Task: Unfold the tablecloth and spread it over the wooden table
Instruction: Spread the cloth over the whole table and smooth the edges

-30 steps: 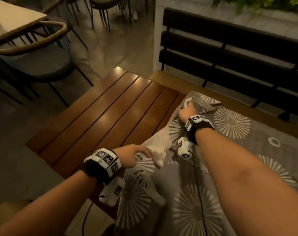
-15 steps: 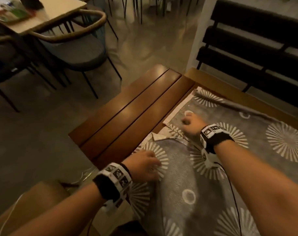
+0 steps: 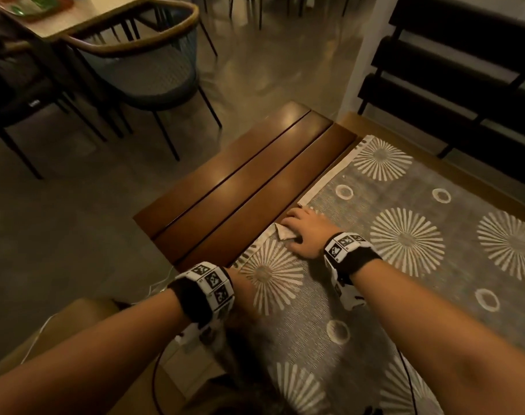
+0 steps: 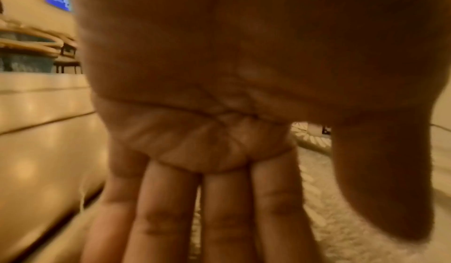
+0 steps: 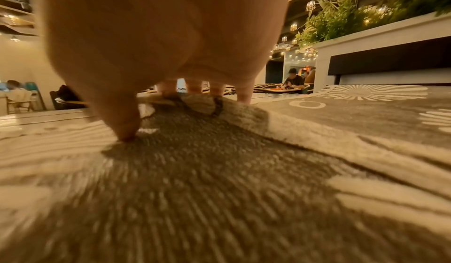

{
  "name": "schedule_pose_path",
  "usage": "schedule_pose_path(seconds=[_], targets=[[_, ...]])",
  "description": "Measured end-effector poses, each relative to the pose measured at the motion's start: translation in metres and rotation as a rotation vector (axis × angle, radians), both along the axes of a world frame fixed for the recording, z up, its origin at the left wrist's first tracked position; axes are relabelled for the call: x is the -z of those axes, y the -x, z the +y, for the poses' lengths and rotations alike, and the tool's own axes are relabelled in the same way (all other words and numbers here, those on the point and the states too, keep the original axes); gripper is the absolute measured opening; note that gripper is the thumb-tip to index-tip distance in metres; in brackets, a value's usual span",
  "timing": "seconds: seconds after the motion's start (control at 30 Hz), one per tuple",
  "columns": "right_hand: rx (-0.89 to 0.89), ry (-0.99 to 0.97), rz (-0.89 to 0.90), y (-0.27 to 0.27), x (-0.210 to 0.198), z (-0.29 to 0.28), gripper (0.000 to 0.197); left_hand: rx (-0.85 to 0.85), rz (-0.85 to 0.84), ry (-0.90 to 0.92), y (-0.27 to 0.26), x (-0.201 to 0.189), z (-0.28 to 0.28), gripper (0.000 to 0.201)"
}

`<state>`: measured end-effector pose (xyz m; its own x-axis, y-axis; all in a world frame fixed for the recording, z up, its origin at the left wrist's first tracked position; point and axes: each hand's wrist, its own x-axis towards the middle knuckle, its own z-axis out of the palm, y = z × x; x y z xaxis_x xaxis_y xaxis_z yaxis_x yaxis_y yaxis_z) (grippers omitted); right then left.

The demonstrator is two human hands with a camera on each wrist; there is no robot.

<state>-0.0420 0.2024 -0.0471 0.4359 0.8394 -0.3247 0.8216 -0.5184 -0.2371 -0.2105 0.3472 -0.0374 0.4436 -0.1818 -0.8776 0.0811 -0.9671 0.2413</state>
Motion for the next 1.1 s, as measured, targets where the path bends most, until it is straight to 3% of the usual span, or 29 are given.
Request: schedule_pose_path(seconds=[0.07, 0.2, 0.3, 0.4, 0.57, 0.8, 0.87, 0.93, 1.1], targets=[[0.057, -0.099, 0.028, -0.005, 0.002, 0.001, 0.034, 0.034, -0.107, -0.142, 0.003, 0.004, 0.012, 0.025], [0.189, -0.297, 0.055, -0.013, 0.003, 0.000, 0.022, -0.203, -0.423, -0.024, -0.017, -0.006, 0.010, 0.033], [0.425, -0.368, -0.028, -0.014, 0.004, -0.001, 0.025, -0.223, -0.390, 0.016, -0.020, -0.005, 0.000, 0.047], [0.607, -0.239, -0.024, -0.019, 0.008, -0.007, 0.029, -0.257, -0.363, 0.014, -0.017, 0.001, 0.000, 0.049], [0.538, -0.179, 0.149, -0.020, 0.002, -0.020, 0.016, -0.182, -0.370, -0.051, -0.035, -0.012, -0.003, 0.037], [0.700, -0.185, 0.123, -0.022, -0.016, -0.107, 0.032, -0.037, -0.792, 0.018, -0.082, -0.015, -0.052, 0.061], [0.787, -0.124, 0.090, -0.014, -0.015, -0.153, 0.038, -0.022, -0.778, 0.034, -0.097, -0.010, -0.074, 0.074], [0.873, 0.040, 0.044, -0.003, -0.012, -0.205, 0.060, 0.000, -0.718, 0.031, -0.110, 0.001, -0.091, 0.080], [1.362, 0.316, 0.048, 0.041, -0.011, -0.325, 0.105, 0.048, -0.597, -0.031, -0.131, 0.024, -0.091, 0.084]])
